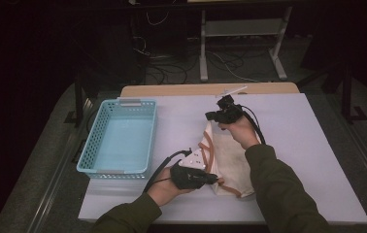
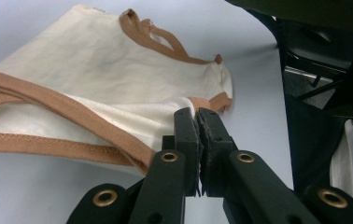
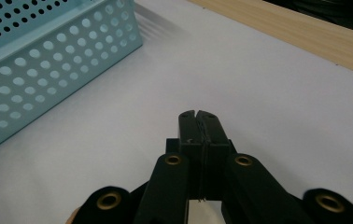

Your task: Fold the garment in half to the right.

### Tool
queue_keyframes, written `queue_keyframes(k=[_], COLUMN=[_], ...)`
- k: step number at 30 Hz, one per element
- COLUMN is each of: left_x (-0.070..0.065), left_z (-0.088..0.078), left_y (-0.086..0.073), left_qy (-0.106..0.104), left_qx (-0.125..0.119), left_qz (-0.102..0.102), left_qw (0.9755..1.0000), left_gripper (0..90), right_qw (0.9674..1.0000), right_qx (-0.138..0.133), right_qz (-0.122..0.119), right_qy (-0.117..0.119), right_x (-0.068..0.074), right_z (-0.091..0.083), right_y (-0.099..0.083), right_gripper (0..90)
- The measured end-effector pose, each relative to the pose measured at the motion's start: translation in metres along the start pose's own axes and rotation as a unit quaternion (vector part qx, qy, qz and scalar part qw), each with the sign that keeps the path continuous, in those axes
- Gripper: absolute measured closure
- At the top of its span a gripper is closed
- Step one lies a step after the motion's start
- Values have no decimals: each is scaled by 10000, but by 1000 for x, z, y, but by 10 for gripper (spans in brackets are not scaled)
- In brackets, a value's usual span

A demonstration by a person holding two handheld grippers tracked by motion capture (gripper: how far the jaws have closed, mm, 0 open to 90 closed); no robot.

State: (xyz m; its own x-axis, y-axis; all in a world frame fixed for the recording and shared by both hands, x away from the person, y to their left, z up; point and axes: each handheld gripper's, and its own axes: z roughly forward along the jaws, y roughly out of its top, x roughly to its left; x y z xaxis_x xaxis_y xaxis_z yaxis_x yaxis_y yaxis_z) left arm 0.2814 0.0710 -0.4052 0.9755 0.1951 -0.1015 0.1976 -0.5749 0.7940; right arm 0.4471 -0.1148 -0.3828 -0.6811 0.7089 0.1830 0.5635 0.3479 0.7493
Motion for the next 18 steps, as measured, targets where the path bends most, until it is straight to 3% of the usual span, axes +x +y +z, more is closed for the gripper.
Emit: queue_keyframes(k=[18], left_x=[0], left_z=[8], left_y=[6], left_qy=[-120], left_qx=[-74], left_qz=[-9], left_qw=[9999], left_gripper=[869], right_qw=[9999], right_qx=[-14], right_qz=[74], right_qy=[-110], right_x=[-13], right_z=[-14], right_y=[-9], right_gripper=[881])
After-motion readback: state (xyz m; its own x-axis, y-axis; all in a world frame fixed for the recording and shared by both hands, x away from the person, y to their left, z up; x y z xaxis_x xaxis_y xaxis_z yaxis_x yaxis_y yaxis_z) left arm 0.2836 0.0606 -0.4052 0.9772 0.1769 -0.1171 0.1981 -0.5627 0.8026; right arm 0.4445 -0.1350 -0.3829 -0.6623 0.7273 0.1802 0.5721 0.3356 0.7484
